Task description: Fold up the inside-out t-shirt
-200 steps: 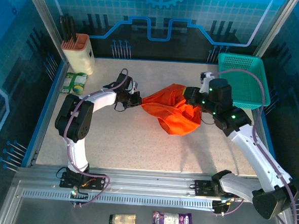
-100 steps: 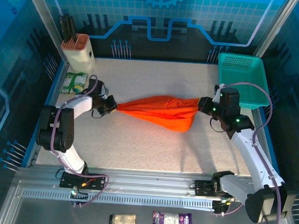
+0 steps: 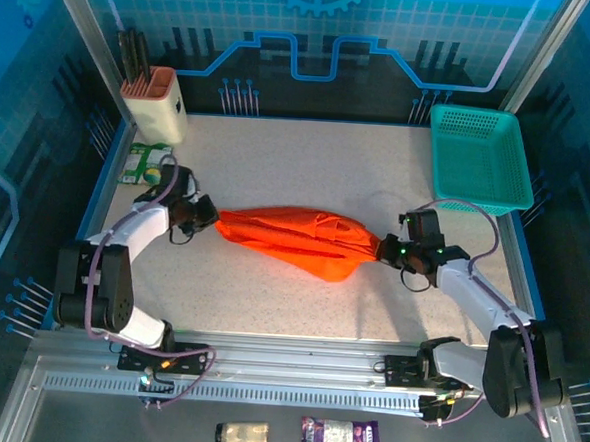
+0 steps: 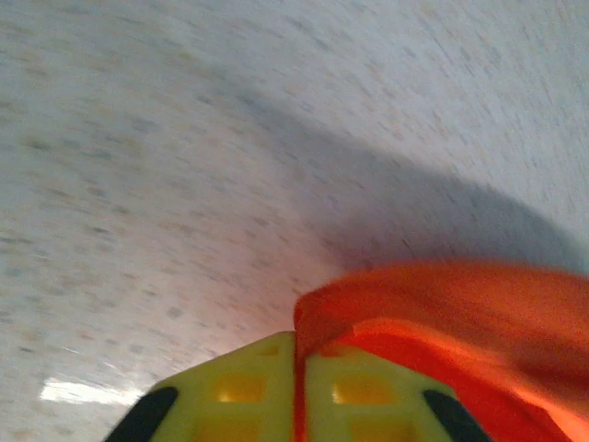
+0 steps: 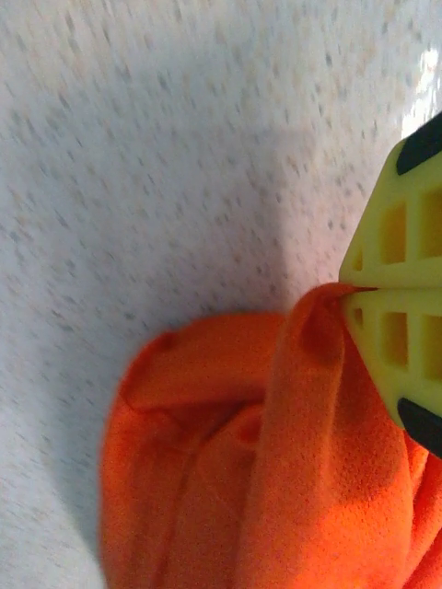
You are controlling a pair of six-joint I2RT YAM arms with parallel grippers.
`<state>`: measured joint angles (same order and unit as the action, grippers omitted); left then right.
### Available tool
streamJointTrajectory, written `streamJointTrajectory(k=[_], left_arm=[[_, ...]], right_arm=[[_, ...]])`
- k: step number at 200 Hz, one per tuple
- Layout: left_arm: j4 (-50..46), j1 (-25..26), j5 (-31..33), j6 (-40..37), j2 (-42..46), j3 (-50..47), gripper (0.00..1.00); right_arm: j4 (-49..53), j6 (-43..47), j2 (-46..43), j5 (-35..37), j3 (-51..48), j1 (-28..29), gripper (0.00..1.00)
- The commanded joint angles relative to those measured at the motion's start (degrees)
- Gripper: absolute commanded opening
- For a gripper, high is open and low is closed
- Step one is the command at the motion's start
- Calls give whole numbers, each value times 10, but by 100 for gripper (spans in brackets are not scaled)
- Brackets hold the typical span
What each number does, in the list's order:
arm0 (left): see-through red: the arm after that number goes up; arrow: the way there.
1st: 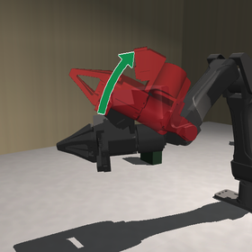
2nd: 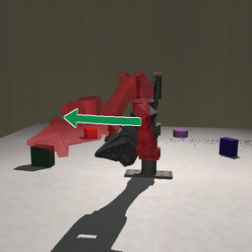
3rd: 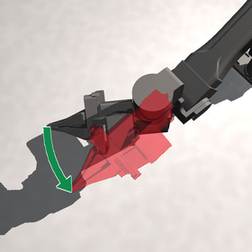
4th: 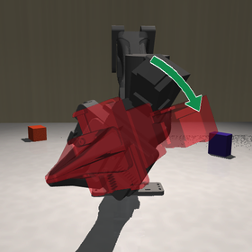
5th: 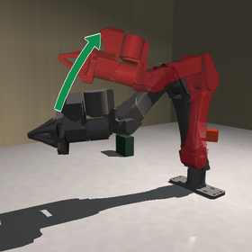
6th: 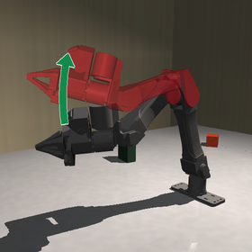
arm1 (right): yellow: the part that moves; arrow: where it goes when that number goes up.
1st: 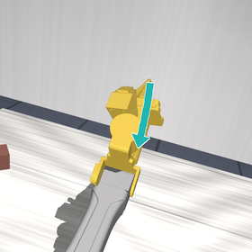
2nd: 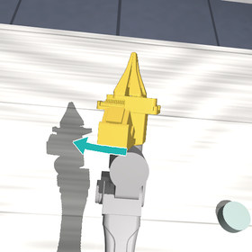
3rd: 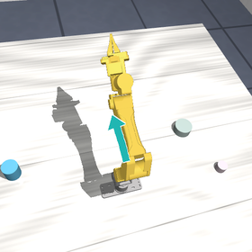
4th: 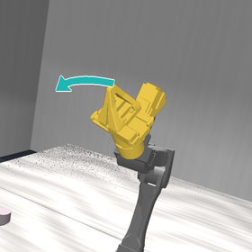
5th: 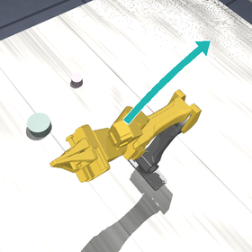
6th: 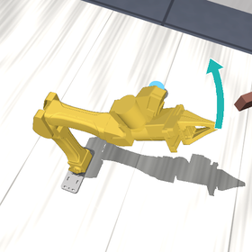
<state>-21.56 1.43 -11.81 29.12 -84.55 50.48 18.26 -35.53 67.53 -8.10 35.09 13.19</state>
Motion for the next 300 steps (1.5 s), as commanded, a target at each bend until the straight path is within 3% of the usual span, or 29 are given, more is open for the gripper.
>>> streamJointTrajectory(k=[1,37,85,107,139,195,222,241,248,260,272,300], left_arm=[[-74,68,66,-44,22,69,28],[-124,180,105,-66,-6,165,48],[-147,308,81,-69,-94,281,53],[-179,350,93,-101,-153,346,53],[-236,385,105,-138,-232,433,54],[-258,390,138,-140,-283,459,54],[-247,383,141,-136,-283,441,54],[-243,374,143,-135,-282,430,53],[-235,368,140,-133,-278,420,53],[-219,357,137,-128,-268,400,52],[-209,342,131,-123,-260,384,50],[-197,311,121,-116,-252,358,46]], right_arm=[[-17,22,14,-32,7,35,0],[42,50,35,16,37,78,0],[146,60,-3,75,98,106,41],[187,69,-23,92,139,118,53],[212,103,0,94,212,142,61],[190,123,112,112,281,158,63],[174,131,158,71,283,158,60],[175,135,176,64,281,158,52],[178,135,176,70,279,157,45],[185,136,170,78,275,155,19],[196,133,160,92,273,149,0],[207,129,120,111,258,126,0]])
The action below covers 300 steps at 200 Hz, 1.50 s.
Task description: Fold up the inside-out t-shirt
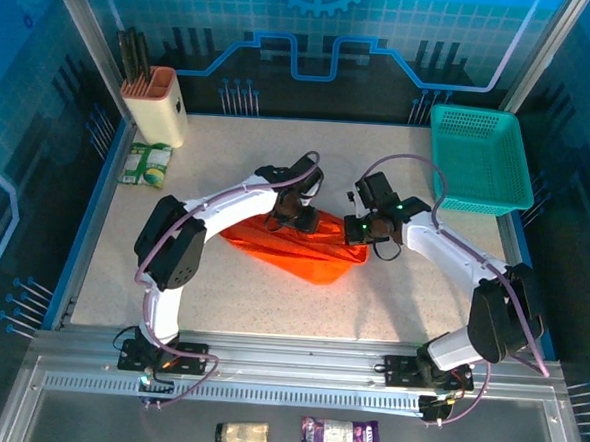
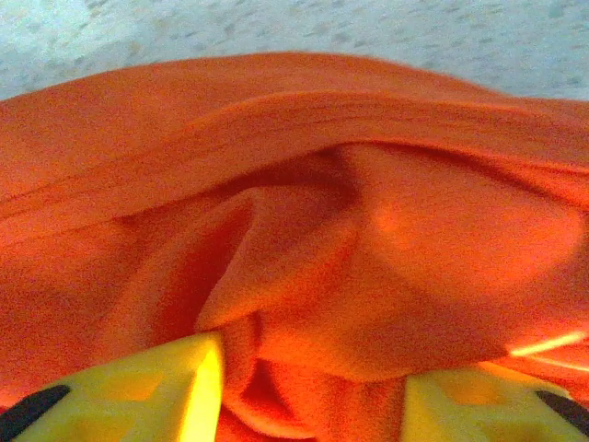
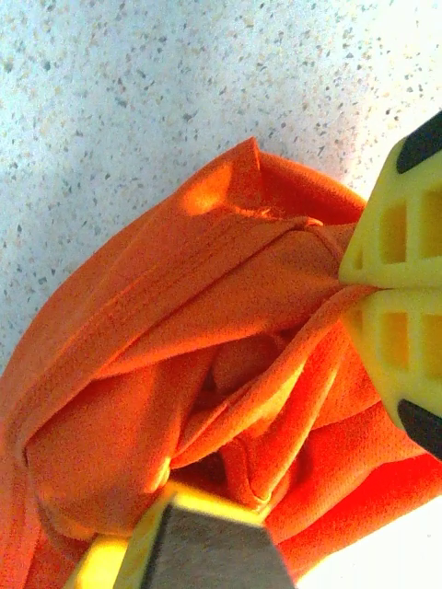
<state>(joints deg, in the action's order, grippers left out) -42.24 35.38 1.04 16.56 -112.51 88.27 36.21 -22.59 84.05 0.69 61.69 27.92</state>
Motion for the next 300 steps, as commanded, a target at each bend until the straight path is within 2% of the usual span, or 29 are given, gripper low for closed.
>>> streamJointTrajectory(k=[1,22,72,104,144,169,186,226,238,248,254,300], left_arm=[[11,-29,-8,10,28,-21,46],[20,-48,-16,15,27,-32,41],[71,-73,-82,40,31,-53,0],[95,-112,-106,52,89,-67,0],[106,-223,-156,63,211,-93,0],[96,-286,-184,60,288,-118,0],[81,-309,-197,53,316,-134,0],[103,-299,-258,61,320,-214,0],[107,-285,-260,59,308,-234,0],[104,-271,-258,55,296,-245,0],[104,-264,-254,54,289,-251,0],[105,-233,-233,51,262,-256,0]], right_arm=[[28,0,-48,23,-9,-22,0],[37,-2,-81,29,-11,-37,0],[20,-5,-124,-6,-4,-51,0],[8,-6,-147,-16,26,-62,0],[30,-3,-180,-12,88,-109,0],[31,-22,-204,-25,67,-159,0],[29,-34,-203,-38,30,-187,0],[-5,-58,-161,-74,-74,-202,0],[-5,-59,-151,-72,-87,-202,12],[-1,-59,-150,-66,-90,-197,28],[1,-58,-152,-60,-89,-194,34],[7,-34,-151,-51,-50,-127,42]])
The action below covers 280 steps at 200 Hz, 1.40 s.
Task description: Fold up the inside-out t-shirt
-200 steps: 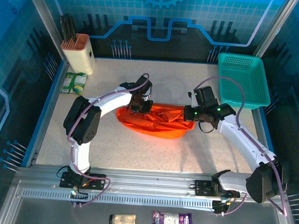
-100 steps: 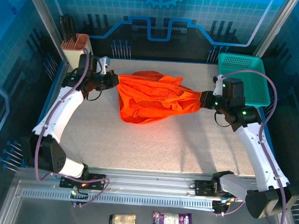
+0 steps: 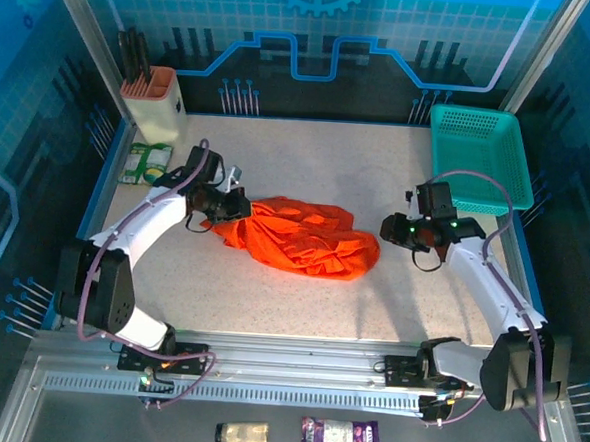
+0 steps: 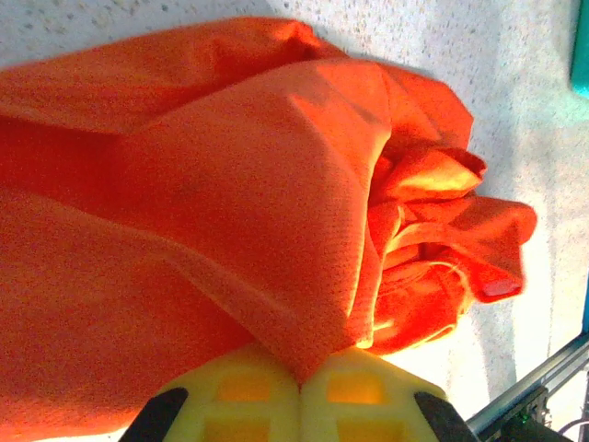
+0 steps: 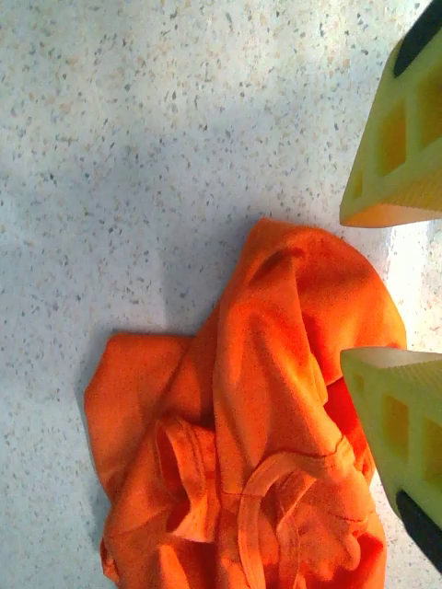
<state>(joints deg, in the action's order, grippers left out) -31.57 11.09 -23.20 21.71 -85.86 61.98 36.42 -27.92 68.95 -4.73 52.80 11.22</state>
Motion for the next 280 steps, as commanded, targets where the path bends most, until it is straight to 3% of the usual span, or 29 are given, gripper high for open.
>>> streamJointTrajectory(k=[1,10,27,44,75,89,111,135,160,173,197,280], left_arm=[[-2,9,10,0,-4,8,0],[-4,13,14,-2,-6,13,0],[-14,16,26,-3,-6,22,11],[-26,18,40,-7,0,30,16],[-54,26,78,-20,15,44,37],[-67,32,95,-26,21,53,40],[-94,55,112,-40,22,74,44],[-125,97,153,-49,18,103,46],[-141,133,187,-48,12,125,48],[-151,151,208,-49,5,140,49],[-158,179,238,-52,-4,161,49],[-90,228,194,-30,-98,158,50]], right_arm=[[5,21,1,2,41,41,43],[5,29,11,-3,51,66,44],[5,36,36,-7,66,104,46],[10,41,69,4,82,141,48],[28,36,141,92,112,201,56],[25,39,174,133,118,219,60],[19,38,219,136,124,221,59],[13,38,238,143,118,222,50],[17,39,233,159,116,221,14],[18,39,219,165,115,221,0],[13,40,178,159,116,221,0],[-9,15,57,97,155,218,0]])
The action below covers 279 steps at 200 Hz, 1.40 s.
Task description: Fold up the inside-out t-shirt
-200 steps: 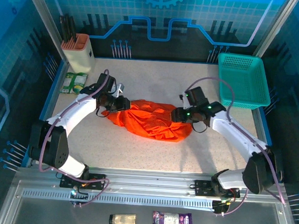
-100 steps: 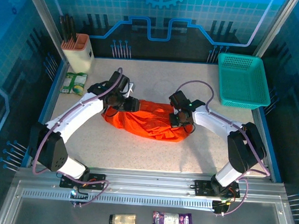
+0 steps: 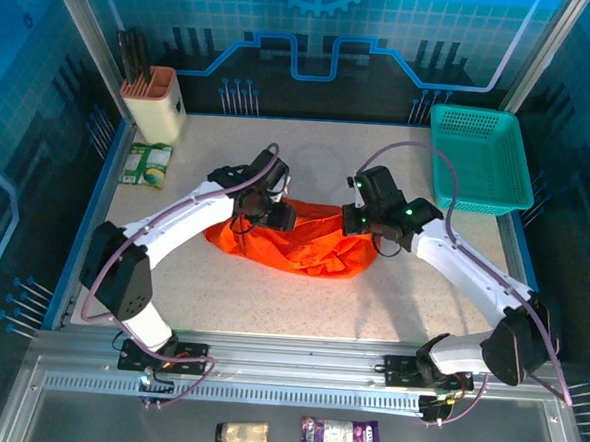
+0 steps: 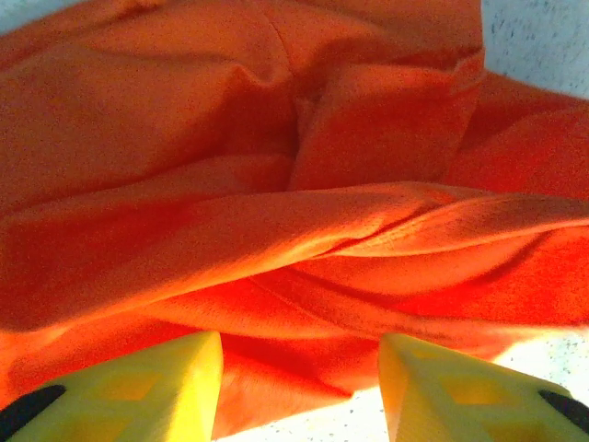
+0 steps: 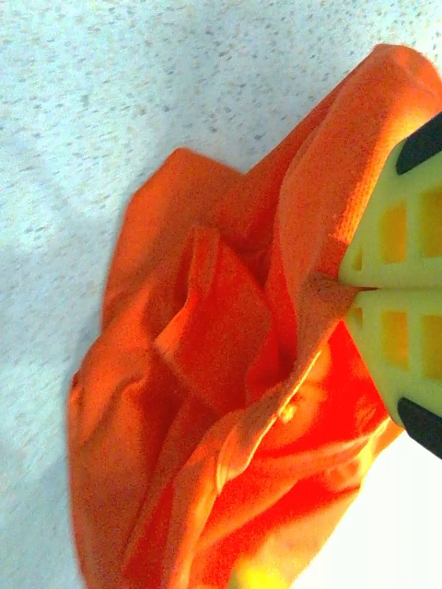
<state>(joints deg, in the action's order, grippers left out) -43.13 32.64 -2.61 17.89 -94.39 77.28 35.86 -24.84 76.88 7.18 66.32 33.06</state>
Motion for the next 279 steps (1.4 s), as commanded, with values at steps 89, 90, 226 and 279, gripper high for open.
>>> streamJointTrajectory(k=[89,90,226,279], left_arm=[[67,48,133,78,-95,11,60],[68,49,135,79,-96,11,60],[6,18,218,19,-36,16,41],[-69,-19,227,-35,50,69,27]], right_arm=[[-7,-43,-56,-53,29,7,0],[-7,-43,-57,-53,30,7,0],[69,-12,-108,29,68,-41,0],[75,3,-101,21,84,-73,0]])
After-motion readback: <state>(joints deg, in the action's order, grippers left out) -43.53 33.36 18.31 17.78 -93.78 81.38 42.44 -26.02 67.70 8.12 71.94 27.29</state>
